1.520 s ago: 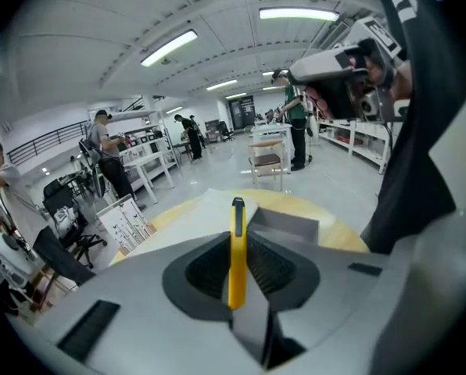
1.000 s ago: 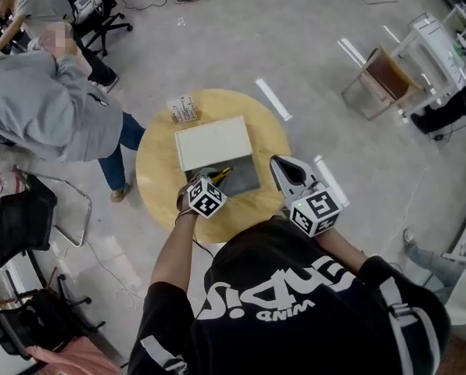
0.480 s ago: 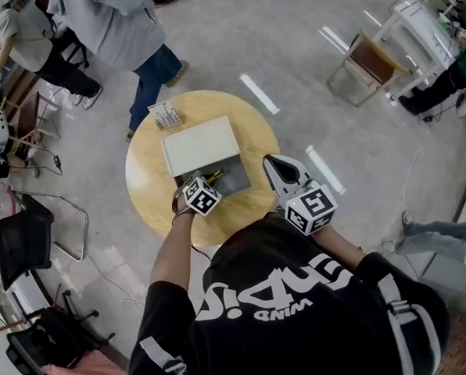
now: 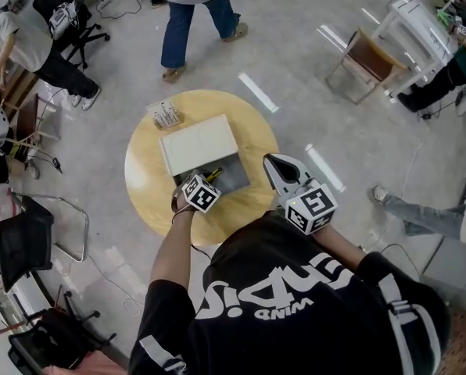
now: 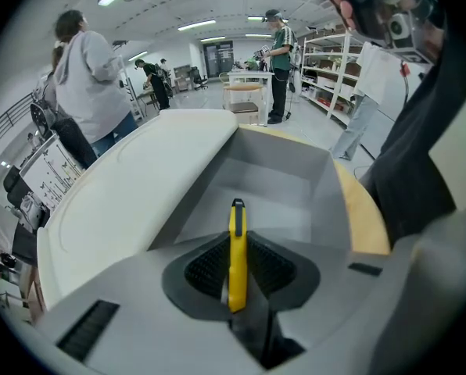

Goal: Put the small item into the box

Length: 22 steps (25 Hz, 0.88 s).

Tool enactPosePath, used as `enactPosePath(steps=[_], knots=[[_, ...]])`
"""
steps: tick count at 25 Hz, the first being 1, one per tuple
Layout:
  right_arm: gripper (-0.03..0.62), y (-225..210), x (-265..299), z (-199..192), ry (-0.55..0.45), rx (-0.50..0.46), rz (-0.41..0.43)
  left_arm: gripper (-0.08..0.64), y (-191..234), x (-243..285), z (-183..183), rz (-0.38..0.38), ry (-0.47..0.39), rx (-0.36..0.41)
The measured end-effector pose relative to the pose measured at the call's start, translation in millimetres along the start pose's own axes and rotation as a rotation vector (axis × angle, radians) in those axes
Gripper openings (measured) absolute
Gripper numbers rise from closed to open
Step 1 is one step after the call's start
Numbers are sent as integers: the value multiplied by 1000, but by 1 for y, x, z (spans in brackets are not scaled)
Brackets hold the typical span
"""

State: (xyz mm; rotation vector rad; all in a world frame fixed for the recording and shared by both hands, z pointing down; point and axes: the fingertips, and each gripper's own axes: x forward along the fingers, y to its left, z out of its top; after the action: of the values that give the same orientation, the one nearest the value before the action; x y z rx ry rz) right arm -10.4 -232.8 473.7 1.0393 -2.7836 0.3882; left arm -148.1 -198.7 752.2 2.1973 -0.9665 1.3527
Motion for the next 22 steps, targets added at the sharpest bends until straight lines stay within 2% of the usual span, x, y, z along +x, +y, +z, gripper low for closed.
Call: enactPosePath(steps=[10, 15, 22], knots=[[4, -3, -5, -6, -4, 6, 1, 92, 1, 1, -3, 11, 6, -39], [4, -7, -8, -5, -2, 5, 5, 97, 4, -10, 5, 52, -29, -38], [4, -1, -10, -6, -8, 6, 30, 16, 6, -34, 13, 104, -98, -48]])
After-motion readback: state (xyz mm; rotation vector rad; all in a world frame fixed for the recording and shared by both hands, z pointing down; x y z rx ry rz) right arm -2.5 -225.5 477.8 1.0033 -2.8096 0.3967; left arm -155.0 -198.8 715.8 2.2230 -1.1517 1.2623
